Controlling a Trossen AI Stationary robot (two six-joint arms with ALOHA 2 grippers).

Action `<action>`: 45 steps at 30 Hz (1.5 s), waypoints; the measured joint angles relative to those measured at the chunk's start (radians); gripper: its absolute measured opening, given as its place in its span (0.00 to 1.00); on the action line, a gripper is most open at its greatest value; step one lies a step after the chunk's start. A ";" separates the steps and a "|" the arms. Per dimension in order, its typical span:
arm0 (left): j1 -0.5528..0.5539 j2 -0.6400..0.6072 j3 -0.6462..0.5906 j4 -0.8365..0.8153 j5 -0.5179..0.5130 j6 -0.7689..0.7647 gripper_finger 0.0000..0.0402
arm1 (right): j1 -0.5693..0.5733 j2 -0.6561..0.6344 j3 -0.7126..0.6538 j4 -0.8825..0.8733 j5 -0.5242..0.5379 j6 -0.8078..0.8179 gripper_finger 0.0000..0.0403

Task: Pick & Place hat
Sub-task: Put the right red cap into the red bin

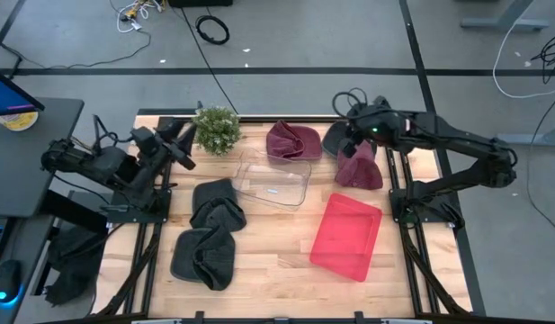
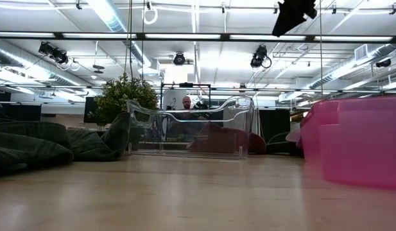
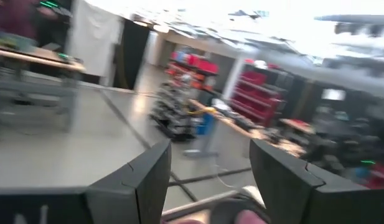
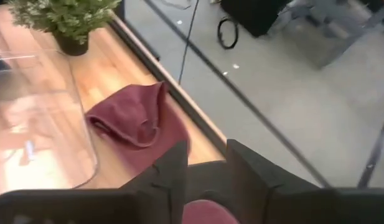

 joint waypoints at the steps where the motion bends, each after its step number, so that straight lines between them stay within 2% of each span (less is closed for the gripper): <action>1: 0.000 0.000 0.000 -0.023 0.030 -0.040 0.55 | -0.007 0.011 0.000 0.006 -0.012 0.021 0.28; 5: -0.003 0.002 0.000 -0.142 0.138 -0.201 0.55 | -0.069 0.056 0.000 0.007 -0.150 0.096 0.34; 10: -0.008 0.026 0.000 -0.283 0.231 -0.360 0.55 | -0.161 0.088 0.000 0.007 -0.333 0.185 0.51; 15: 0.006 0.056 0.000 -0.397 0.308 -0.494 0.56 | -0.215 0.084 0.000 -0.029 -0.415 0.251 0.68; 19: 0.040 0.074 0.000 -0.458 0.388 -0.572 0.60 | -0.245 0.066 0.000 -0.078 -0.460 0.270 0.76; 26: 0.118 0.090 0.000 -0.531 0.539 -0.611 0.66 | -0.277 0.057 0.061 -0.245 -0.497 0.272 0.74; 30: 0.162 0.095 0.000 -0.543 0.595 -0.597 0.66 | -0.283 0.058 0.116 -0.366 -0.480 0.278 0.69; 34: 0.213 0.094 0.000 -0.547 0.622 -0.592 0.66 | -0.283 0.058 0.116 -0.519 -0.479 0.324 0.66; 38: 0.255 0.094 0.000 -0.547 0.669 -0.544 0.66 | -0.283 0.061 0.045 -0.578 -0.479 0.397 0.66; 45: 0.291 0.094 0.000 -0.547 0.740 -0.524 0.66 | -0.283 0.057 -0.192 -0.509 -0.463 0.440 0.69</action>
